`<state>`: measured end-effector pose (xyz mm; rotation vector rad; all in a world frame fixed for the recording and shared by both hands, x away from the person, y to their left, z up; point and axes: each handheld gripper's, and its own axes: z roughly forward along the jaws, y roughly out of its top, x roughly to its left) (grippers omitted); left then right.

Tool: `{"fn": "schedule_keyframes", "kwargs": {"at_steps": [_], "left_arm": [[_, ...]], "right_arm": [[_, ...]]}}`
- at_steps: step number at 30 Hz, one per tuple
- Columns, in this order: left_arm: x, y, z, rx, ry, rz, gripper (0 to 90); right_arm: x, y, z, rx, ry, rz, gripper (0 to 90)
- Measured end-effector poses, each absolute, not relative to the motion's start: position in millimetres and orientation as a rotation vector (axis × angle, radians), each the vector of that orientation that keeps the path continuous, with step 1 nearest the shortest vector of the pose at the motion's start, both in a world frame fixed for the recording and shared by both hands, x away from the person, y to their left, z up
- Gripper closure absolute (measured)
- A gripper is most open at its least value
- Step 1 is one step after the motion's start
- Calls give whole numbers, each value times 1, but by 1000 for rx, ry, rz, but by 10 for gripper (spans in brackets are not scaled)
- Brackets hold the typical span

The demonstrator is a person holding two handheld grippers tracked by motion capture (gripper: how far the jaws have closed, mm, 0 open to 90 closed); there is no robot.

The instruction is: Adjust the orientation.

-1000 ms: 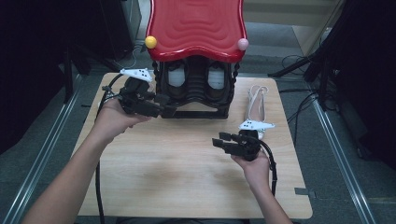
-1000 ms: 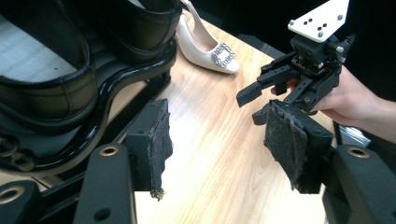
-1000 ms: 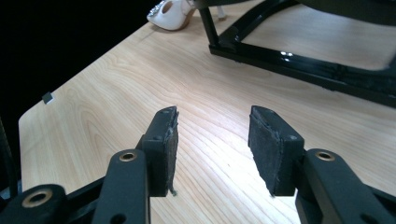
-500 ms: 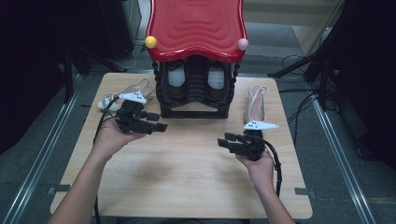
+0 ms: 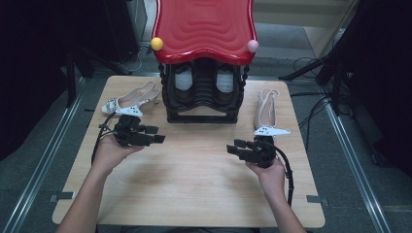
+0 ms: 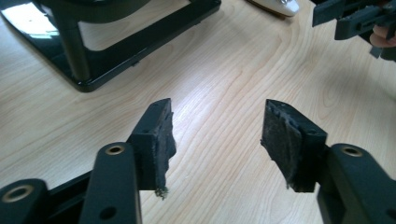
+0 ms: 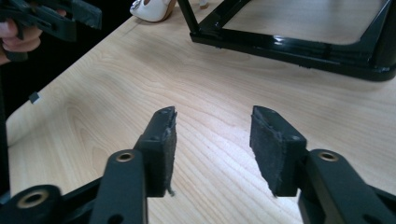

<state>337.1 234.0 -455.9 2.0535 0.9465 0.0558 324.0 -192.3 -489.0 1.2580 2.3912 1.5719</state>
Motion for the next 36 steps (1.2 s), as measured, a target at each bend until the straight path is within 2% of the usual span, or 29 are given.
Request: {"fn": "schedule_keyframes", "kwargs": {"at_steps": [5,13,18,27,36], "left_arm": [[338,245,-464,2049,989,77,535],[349,274,-481,2009,1069,117,800],[363,289,-492,2001,1097,94,895],[388,311,-505,1938,1173,106,899],[415,314,-510,1952,1228,131,898]], "right_arm": [[325,-195,-492,1287,2384,1574,505],[322,-192,-493,1261,2397,1527,505],[318,-194,-494,1273,2393,1512,504],[308,-198,-497,1298,2376,1492,502],[293,-204,-500,1313,2360,1465,500]]}}
